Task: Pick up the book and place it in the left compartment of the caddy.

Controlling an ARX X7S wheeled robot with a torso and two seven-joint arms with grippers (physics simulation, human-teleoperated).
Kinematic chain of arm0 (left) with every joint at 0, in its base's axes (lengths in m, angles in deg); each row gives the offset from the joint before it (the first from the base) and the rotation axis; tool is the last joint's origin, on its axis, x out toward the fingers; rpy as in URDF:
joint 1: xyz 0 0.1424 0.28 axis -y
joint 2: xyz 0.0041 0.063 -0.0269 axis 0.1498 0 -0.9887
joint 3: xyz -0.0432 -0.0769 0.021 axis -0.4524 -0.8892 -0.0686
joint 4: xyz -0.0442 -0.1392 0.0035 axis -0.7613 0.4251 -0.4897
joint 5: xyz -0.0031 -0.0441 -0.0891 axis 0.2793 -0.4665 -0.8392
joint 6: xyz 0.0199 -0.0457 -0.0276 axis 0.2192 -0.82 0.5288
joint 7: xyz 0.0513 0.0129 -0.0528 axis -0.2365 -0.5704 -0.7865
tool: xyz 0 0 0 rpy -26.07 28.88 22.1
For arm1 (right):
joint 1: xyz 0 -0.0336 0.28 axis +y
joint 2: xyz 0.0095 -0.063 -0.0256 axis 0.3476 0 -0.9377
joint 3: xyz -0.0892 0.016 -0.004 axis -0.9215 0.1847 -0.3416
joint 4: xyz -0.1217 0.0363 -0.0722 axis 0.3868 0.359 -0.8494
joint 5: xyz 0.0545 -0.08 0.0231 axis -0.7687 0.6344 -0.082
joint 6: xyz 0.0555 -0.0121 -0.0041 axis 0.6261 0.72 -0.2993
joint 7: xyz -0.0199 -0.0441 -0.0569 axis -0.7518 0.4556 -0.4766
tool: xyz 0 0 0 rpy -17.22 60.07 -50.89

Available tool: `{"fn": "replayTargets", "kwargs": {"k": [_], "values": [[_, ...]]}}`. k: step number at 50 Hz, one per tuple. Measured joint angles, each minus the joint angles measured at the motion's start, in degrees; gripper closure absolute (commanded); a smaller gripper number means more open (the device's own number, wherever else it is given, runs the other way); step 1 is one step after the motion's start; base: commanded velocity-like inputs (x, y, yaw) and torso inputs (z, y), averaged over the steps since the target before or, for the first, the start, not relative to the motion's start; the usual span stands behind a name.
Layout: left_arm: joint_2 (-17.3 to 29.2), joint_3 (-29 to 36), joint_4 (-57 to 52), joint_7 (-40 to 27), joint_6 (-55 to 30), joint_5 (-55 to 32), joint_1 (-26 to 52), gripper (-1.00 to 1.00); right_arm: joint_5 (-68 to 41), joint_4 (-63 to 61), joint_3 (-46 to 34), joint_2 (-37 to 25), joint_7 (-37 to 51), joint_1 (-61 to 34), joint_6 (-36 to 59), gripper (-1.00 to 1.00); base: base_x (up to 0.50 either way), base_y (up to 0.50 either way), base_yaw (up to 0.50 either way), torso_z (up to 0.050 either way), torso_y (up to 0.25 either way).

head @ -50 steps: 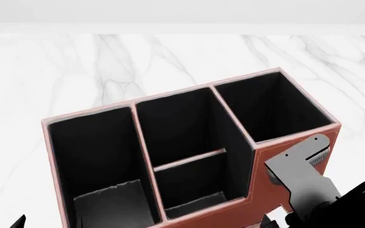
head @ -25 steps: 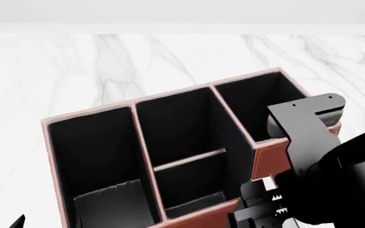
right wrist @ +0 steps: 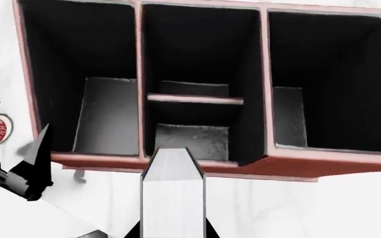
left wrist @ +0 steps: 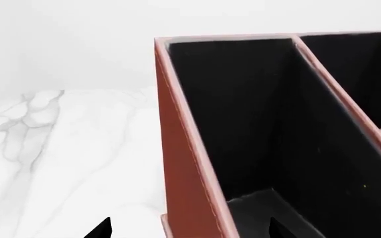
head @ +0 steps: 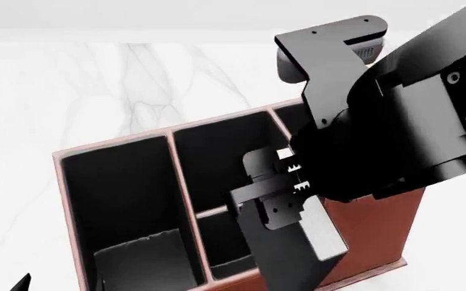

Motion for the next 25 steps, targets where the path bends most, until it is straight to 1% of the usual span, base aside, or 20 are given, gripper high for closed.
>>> {"fn": "replayTargets", "kwargs": {"k": [12, 25], "values": [[0.2, 0.1, -0.1, -0.2, -0.1, -0.3, 0.2, -1.00, 9.4, 10.2, 1.0, 10.5, -10.9, -0.4, 1.3, 1.00, 0.00, 0.00, 0.00, 0.000, 0.001], [0.4, 0.3, 0.0, -0.4, 0.0, -0.5, 0.3, -1.00, 16.6, 17.5, 0.8, 19.2, -20.1, 0.2, 0.6, 1.00, 0.00, 0.00, 0.00, 0.000, 0.001]]}}
